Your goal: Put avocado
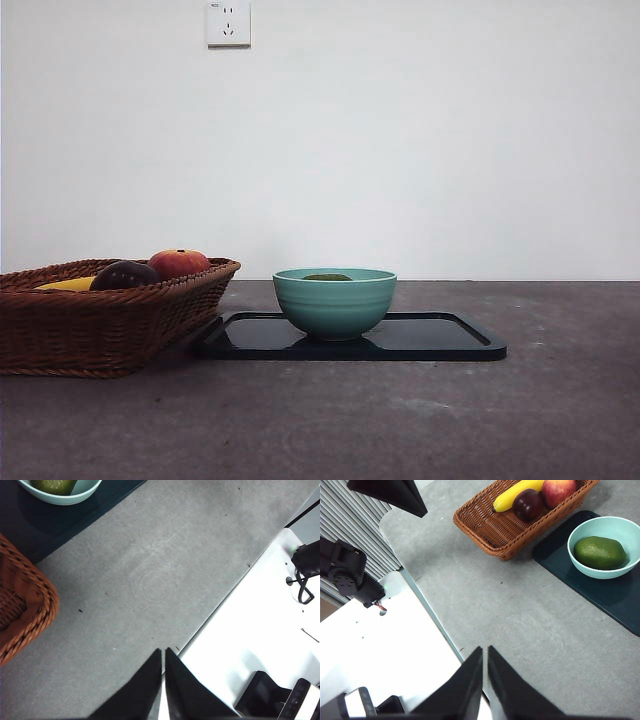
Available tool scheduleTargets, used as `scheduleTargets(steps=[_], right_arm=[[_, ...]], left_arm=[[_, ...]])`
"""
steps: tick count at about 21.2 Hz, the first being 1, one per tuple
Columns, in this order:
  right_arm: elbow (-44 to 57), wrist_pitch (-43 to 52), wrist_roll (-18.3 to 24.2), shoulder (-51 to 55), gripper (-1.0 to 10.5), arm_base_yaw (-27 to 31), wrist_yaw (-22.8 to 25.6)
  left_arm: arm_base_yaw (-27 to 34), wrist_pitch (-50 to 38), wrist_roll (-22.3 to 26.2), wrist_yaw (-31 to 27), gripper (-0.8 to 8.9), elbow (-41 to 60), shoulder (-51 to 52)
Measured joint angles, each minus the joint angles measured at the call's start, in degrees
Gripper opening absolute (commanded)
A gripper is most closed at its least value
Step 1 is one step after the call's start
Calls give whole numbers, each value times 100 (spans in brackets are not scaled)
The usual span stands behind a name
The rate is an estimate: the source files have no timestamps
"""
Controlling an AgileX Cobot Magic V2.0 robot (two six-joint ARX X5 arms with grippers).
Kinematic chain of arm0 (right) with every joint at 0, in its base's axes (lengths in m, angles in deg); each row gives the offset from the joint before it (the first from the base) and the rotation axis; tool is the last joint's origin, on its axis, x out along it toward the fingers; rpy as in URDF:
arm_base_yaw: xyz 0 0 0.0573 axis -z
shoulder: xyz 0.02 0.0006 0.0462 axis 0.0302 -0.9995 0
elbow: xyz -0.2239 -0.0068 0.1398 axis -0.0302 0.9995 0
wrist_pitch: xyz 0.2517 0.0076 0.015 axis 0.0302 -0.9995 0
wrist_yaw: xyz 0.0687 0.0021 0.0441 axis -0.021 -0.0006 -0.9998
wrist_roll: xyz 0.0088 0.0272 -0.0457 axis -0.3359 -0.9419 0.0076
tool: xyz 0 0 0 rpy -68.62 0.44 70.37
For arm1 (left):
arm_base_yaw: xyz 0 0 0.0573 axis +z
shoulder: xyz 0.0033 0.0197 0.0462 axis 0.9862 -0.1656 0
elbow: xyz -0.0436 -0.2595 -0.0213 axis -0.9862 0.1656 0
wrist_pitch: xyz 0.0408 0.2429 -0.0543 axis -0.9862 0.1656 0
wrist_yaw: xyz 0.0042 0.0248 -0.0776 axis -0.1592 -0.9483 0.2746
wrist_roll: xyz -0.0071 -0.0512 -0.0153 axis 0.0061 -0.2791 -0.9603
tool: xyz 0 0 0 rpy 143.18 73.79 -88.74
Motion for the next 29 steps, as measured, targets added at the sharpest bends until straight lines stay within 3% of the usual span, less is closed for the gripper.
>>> scheduleTargets(steps=[6, 8, 10, 13, 17, 21, 29], right_arm=[[0, 0, 0, 0, 7, 0, 0], [0, 0, 0, 0, 7, 0, 0], [0, 2, 0, 0, 7, 0, 0], [0, 2, 0, 0, 7, 0, 0], [0, 2, 0, 0, 7, 0, 0], [0, 2, 0, 0, 8, 0, 0], [0, 0, 0, 0, 7, 0, 0]], left_arm=[[-11, -2, 2, -2, 9, 0, 7], [46, -131, 212, -155, 9, 0, 111], [407, -807, 518, -160, 9, 4, 481], [1342, -2597, 651, -166, 9, 232, 1309], [2712, -4850, 647, -203, 9, 1488, 2586], [3501, -6413, 647, -852, 9, 3235, 3934], [3720, -6561, 623, -1694, 9, 5167, 5331]])
